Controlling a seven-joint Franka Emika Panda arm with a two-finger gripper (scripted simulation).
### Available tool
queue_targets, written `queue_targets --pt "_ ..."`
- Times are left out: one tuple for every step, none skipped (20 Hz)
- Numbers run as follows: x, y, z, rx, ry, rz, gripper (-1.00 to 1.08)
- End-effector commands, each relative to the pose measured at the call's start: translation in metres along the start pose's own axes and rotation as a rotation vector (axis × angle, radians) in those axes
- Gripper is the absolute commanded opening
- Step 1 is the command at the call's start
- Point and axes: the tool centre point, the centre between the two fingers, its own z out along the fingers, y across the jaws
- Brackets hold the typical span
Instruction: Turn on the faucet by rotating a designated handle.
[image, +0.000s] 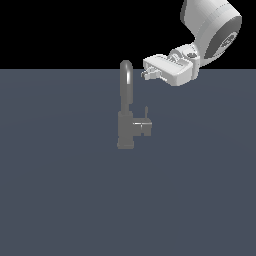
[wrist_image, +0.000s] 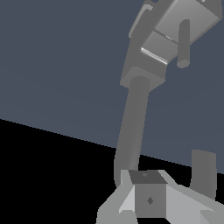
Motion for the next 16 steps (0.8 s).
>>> queue_targets --pt "0.022 0.000 0.001 0.052 -0.054 0.049 -1.00" --pt "0.031 0.000 0.002 0.072 -0.074 0.068 -1.00" --pt "0.039 0.000 0.003 0.092 -0.094 0.087 -1.00" --pt "0.048 0.000 0.005 0.112 -0.113 0.106 -1.00" --pt "0.056 0.001 0.006 0.130 -0.132 0.123 -1.00" --pt "0.063 0.001 0.008 0.148 -0.150 0.141 -1.00" --pt "0.070 0.002 0.009 0.165 -0.167 0.157 -1.00" --pt "0.077 0.003 0.011 0.181 -0.183 0.172 -1.00" --pt "0.083 0.003 0.013 0.197 -0.198 0.187 -1.00" --pt "0.089 0.004 0.015 0.211 -0.212 0.201 -1.00" --pt "0.095 0.005 0.016 0.224 -0.226 0.214 -1.00" --pt "0.100 0.006 0.018 0.237 -0.238 0.226 -1.00" --pt "0.105 0.006 0.020 0.248 -0.249 0.236 -1.00" --pt "0.108 0.007 0.021 0.257 -0.258 0.246 -1.00" --pt "0.112 0.008 0.023 0.266 -0.267 0.254 -1.00" --pt "0.115 0.008 0.024 0.273 -0.273 0.260 -1.00"
